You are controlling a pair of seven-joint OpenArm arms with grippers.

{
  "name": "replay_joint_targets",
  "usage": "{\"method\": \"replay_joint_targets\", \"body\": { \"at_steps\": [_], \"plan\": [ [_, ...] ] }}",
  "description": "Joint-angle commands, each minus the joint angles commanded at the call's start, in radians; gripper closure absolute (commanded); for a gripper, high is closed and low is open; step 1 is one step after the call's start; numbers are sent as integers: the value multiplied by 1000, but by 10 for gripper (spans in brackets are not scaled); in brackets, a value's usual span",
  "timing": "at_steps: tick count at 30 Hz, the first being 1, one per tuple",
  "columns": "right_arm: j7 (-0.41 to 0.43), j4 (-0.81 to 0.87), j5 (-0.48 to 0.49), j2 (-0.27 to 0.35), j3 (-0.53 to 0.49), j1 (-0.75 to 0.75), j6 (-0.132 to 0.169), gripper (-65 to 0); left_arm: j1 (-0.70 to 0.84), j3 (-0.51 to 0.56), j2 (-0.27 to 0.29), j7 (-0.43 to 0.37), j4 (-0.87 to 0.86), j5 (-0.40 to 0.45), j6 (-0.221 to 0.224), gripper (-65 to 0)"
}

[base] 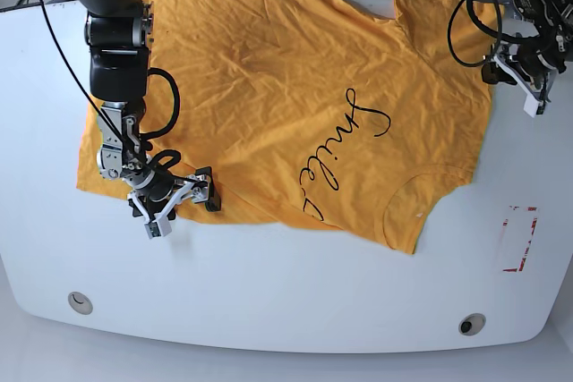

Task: Layout the t-shirt on the table in an organized manner, then fold the t-shirt properly

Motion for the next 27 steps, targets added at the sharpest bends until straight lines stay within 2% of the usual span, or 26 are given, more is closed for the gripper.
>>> {"method": "replay_joint_targets", "body": {
  "at_steps": [15,18,19,21,23,24,27],
  "plan": [
    [0,0,0,0,0,0,0,-648,-8,173,8,-2,-17,0,0,-271],
    [0,0,0,0,5,-2,0,-571,-8,187,21,-2,-17,0,0,-268],
    [0,0,0,0,5,-2,0,-515,-9,187,26,-2,-17,0,0,-268],
    [0,0,0,0,5,-2,0,-452,-15,189,26,-2,-17,0,0,-268],
    [0,0,0,2,5,-5,0,-360,-35,189,26,-2,-17,5,0,-265],
    [0,0,0,3,6,-12,0,-287,-49,190,26,-2,-17,5,0,-254],
    [0,3,0,8,6,-25,0,-120,-77,192,26,-2,-17,6,0,-179]
  ]
}}
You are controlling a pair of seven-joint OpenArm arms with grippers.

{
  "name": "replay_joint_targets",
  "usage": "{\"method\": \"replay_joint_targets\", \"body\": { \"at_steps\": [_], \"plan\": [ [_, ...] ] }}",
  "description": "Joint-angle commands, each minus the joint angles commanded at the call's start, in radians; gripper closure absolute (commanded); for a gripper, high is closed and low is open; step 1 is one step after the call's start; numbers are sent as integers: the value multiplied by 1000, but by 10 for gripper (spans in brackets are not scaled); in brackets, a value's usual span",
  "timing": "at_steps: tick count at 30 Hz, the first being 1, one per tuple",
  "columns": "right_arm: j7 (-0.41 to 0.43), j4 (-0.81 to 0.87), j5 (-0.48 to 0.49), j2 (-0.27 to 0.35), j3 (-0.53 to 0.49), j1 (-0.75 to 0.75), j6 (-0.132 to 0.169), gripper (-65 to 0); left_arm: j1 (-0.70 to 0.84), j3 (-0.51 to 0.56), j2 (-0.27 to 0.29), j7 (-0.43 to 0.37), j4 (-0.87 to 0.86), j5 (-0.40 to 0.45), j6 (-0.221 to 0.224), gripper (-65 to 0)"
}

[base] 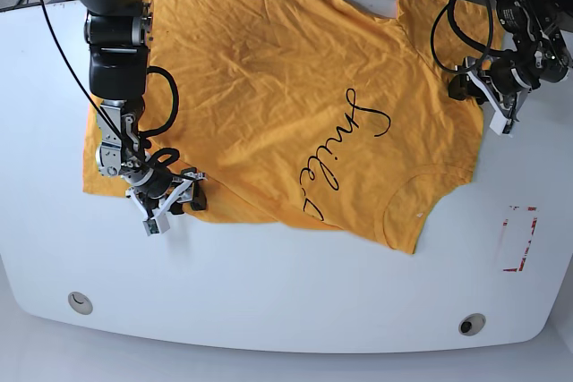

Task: Layout the t-shirt on the table in an organized manner, then fold the t-shirt properly
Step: 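Grasp the shirt edge with the left gripper and pull both grippers apart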

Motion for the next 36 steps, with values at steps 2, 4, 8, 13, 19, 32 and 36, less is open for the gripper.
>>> {"method": "replay_joint_targets", "body": {
  "at_steps": [2,4,8,13,19,32,36],
  "plan": [
    [0,0,0,2,0,-6,0,-17,-28,15,-3,0,-2,2,0,-100],
    [-6,0,0,5,2,-14,-2,0,-66,52,-6,0,-17,12,0,-13],
    [-9,20,2,8,3,-57,-6,0,-140,109,-8,0,-63,77,0,0],
    [-74,147,2,15,104,-166,-8,-2,-236,152,-2,-2,-87,153,0,0],
    [-207,327,2,-6,210,-288,-8,-2,-319,193,-6,-2,-92,167,0,0],
    [-442,845,-3,-137,319,-629,-8,-2,-439,256,-43,-2,-92,166,0,0],
    [-462,922,-9,-175,319,-689,-9,-3,-453,256,-40,-2,-94,167,0,0]
  ]
}}
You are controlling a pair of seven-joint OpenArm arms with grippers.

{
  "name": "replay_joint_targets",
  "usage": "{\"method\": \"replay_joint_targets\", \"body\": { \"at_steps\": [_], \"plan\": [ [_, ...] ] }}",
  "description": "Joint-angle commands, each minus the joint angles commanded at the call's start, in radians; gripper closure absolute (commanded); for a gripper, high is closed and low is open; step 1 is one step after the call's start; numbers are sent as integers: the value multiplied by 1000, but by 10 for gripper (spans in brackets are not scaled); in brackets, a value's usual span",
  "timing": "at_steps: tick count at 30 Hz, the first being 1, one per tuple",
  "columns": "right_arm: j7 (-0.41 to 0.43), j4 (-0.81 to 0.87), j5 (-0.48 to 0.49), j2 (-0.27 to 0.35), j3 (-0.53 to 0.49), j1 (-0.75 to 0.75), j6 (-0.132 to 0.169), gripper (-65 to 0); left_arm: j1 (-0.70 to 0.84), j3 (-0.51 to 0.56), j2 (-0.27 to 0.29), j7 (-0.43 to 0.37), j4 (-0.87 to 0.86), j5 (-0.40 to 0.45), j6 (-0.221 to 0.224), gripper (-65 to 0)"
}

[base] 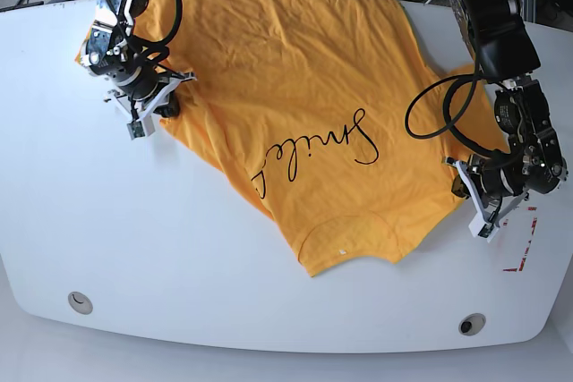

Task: Layout the t-shirt on the table in an organized manner, then fold the t-shirt properly
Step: 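Grasp the shirt edge with the left gripper and pull both grippers apart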

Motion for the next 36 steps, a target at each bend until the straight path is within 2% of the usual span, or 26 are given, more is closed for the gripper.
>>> {"method": "replay_joint_targets", "body": {
  "at_steps": [3,4,6,10,11,13,16,19,24,30,36],
  "plan": [
    [0,32,0,-9,0,-23,-2,-30,-8,0,0,0,0,0,0,-32],
    [0,41,0,-9,0,-28,-2,-65,-9,2,2,0,0,-2,0,-82],
    [0,54,-2,-8,2,-28,-2,-147,-9,2,0,0,0,-2,0,-168],
    [0,89,-2,11,29,-23,-3,-371,-6,2,-2,0,6,0,0,-386],
    [0,98,-2,12,38,-15,-3,-420,-5,2,-2,0,8,0,0,-414],
    [0,114,-2,18,54,5,-3,-520,-3,0,-9,0,9,0,0,-446],
    [-2,129,-2,29,55,35,-3,-650,-2,0,-40,0,9,-5,0,-425],
    [-2,137,3,64,51,84,-2,-650,-2,0,-60,0,9,-5,0,-417],
    [-2,95,3,66,38,183,6,-650,2,-6,-97,5,40,-18,0,-415],
    [-2,-43,3,69,-34,327,8,-650,52,-6,-140,12,117,-58,0,-415],
    [-2,-198,12,55,-86,442,8,-650,160,-66,-153,77,250,-110,0,-415]
  ]
}}
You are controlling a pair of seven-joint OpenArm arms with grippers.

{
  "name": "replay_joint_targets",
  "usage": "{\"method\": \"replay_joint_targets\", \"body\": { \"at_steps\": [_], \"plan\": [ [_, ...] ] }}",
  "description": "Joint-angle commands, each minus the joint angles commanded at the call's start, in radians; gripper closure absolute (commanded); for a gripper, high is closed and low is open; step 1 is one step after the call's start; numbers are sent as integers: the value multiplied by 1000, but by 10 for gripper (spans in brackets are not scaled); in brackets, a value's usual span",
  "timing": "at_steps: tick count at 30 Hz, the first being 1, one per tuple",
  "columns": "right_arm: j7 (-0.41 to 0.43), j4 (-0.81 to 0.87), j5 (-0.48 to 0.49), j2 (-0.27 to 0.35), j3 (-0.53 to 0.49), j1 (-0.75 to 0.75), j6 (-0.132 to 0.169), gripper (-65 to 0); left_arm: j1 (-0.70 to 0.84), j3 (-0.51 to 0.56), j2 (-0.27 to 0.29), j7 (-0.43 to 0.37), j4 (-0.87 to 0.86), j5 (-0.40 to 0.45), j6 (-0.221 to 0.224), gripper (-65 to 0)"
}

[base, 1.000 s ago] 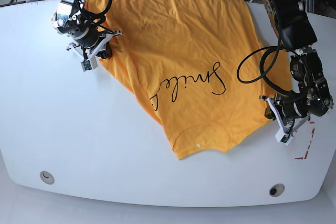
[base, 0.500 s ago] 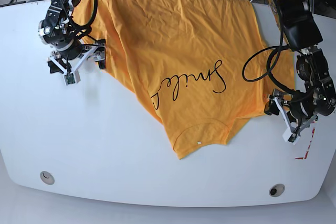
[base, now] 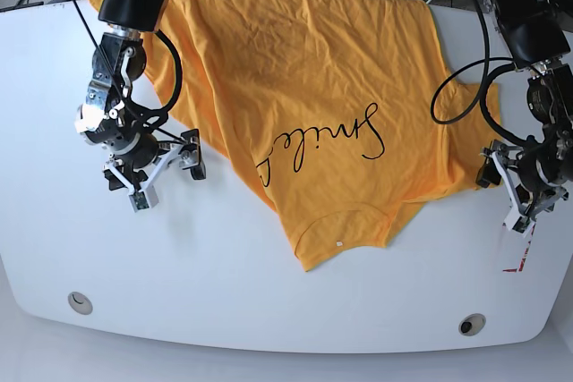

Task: Layout the t-shirt on the table in an organized manner, then fold the t-shirt properly
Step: 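Grasp the shirt edge with the left gripper and pull both grippers apart, then drag the held shirt edges toward each other across the table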

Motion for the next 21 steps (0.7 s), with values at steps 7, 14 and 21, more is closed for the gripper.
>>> {"method": "replay_joint_targets", "body": {
  "at_steps": [7,14,21],
  "plan": [
    [5,-94,0,-40,-101,52,2,-650,150,-46,17,29,115,-75,0,-415],
    [8,-137,-3,-86,-137,57,2,-650,279,-46,98,28,160,-89,0,-415],
    [72,-227,-12,-109,-137,58,2,-650,331,-43,180,28,160,-86,0,-415]
  ]
}}
